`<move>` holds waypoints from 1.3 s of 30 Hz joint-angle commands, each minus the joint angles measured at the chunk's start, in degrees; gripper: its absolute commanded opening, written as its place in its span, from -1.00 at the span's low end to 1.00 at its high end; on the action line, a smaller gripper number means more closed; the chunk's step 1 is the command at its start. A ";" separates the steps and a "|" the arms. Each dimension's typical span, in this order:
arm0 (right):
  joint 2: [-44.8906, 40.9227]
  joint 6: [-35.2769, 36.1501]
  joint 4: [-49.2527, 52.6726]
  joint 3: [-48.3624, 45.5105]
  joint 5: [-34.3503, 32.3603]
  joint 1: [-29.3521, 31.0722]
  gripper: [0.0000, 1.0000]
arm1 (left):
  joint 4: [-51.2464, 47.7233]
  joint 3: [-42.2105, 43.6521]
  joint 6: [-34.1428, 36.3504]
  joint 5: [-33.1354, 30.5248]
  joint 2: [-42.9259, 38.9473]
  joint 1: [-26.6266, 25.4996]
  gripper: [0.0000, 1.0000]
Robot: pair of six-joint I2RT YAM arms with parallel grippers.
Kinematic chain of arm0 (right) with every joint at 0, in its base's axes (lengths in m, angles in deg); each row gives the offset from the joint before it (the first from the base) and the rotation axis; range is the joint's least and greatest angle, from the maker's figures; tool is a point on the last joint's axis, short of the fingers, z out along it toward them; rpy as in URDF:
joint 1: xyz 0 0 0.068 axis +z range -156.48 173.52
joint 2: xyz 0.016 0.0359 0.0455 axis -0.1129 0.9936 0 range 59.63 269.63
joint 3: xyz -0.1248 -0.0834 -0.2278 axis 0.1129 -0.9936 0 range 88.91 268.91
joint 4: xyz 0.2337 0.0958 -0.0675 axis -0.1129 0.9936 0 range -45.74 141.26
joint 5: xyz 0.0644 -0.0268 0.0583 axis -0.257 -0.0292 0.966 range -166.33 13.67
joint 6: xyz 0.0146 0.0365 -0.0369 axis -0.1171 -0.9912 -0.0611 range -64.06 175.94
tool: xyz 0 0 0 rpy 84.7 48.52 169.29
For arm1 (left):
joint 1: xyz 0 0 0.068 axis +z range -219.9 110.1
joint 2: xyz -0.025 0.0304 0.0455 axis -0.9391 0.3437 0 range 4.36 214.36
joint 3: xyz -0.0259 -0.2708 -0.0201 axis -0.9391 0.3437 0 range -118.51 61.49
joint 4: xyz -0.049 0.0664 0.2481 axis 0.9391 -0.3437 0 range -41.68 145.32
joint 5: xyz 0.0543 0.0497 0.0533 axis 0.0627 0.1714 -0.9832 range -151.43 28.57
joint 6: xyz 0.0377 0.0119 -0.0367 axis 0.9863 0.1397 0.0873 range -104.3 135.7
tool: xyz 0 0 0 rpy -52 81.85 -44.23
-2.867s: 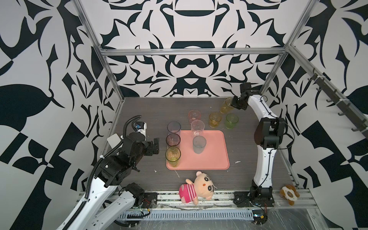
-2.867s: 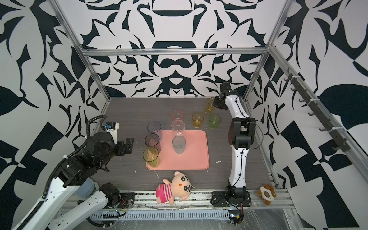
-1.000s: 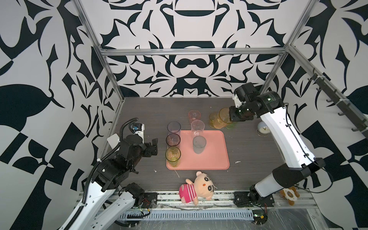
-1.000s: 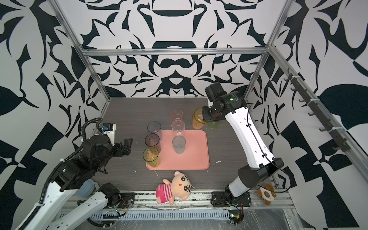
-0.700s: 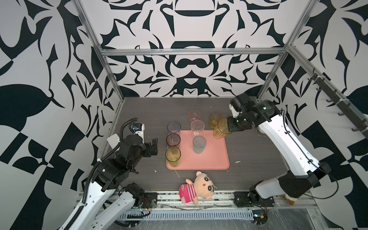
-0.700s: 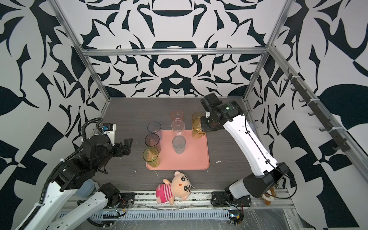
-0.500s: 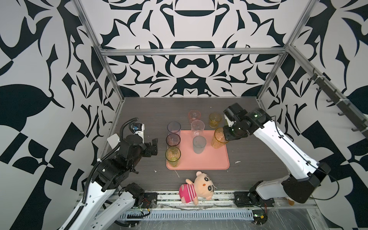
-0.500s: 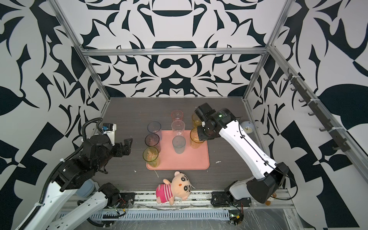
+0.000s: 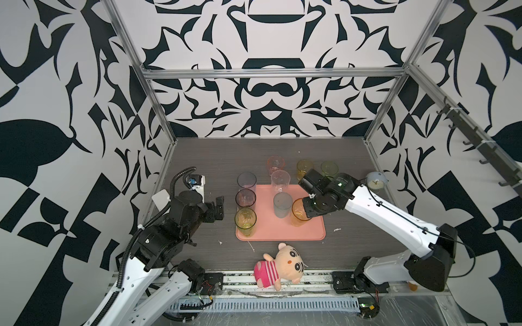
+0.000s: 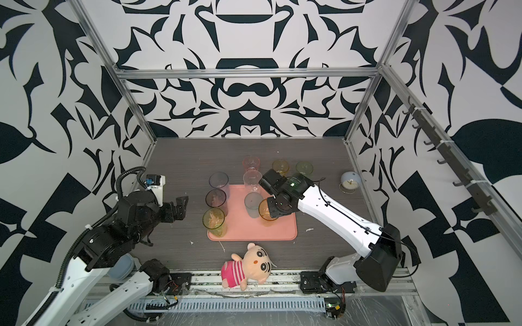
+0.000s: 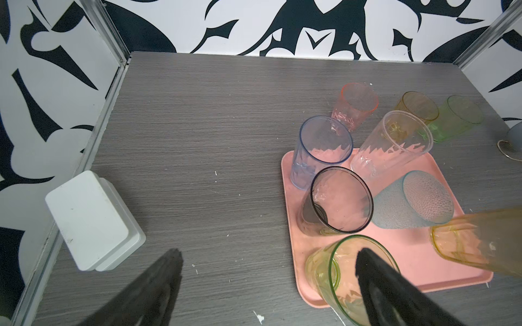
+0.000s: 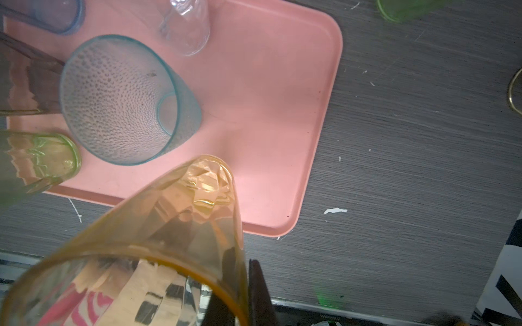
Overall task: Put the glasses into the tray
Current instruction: 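Lower the tall yellow glass onto the tray's nearer corner with the right gripper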
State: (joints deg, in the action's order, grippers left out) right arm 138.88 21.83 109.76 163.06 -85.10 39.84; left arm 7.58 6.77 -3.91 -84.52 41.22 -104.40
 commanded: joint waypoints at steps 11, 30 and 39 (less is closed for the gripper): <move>4.04 -5.27 -5.69 -1.97 -0.25 6.10 -1.00 | 0.27 0.77 -0.33 0.49 -0.48 0.30 0.99; 8.14 -7.12 -7.84 -1.25 0.78 9.18 -1.00 | 0.42 0.85 -0.33 0.85 -0.66 0.31 0.99; 8.95 -7.20 -8.14 -1.41 1.00 9.41 -0.96 | 0.33 0.82 -0.33 0.81 -0.63 0.31 0.99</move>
State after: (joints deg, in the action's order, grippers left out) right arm 147.82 15.56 102.15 160.83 -84.03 48.80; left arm 7.58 6.77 -3.91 -84.09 41.11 -104.29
